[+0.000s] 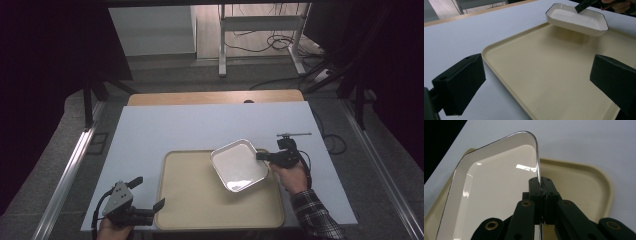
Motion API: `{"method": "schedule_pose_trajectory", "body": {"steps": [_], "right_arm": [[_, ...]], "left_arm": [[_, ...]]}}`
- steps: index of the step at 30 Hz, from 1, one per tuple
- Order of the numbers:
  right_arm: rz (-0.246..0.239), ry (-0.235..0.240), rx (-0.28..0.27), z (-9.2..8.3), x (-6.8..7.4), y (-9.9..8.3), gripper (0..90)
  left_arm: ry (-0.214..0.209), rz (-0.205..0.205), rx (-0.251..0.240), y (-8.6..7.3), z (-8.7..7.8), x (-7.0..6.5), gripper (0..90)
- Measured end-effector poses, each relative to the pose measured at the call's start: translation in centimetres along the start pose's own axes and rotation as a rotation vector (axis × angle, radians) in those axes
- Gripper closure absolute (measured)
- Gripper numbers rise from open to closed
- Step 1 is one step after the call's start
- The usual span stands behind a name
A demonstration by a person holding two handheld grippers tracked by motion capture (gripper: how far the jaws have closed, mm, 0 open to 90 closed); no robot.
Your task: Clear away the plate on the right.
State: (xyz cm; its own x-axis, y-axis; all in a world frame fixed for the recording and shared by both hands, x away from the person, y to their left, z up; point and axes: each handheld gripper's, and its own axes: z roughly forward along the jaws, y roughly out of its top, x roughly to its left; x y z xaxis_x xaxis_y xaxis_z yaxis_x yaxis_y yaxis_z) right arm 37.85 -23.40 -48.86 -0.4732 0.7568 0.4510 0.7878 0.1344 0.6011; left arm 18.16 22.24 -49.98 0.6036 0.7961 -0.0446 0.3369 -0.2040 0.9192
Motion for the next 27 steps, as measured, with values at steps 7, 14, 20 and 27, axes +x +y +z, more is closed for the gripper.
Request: {"method": "schedule_pose_trajectory", "body": {"steps": [7,14,20,27], "right_arm": [[-0.015,0.004,0.029,1.9,1.3,-0.5,88.1],[-0.029,-0.002,0.057,3.3,2.1,-0.9,88.1],[-0.025,-0.021,0.069,4.0,2.1,-1.2,88.1],[-0.023,-0.036,0.077,4.4,1.7,-1.4,87.3]], "left_arm": [[0.000,0.005,0.003,0.0,0.0,0.0,0.0],[0.000,0.006,0.003,0.0,0.0,0.0,0.0],[0.000,0.009,0.004,0.0,0.0,-0.1,0.0],[-0.001,0.008,0.003,0.0,0.0,0.0,0.0]]}}
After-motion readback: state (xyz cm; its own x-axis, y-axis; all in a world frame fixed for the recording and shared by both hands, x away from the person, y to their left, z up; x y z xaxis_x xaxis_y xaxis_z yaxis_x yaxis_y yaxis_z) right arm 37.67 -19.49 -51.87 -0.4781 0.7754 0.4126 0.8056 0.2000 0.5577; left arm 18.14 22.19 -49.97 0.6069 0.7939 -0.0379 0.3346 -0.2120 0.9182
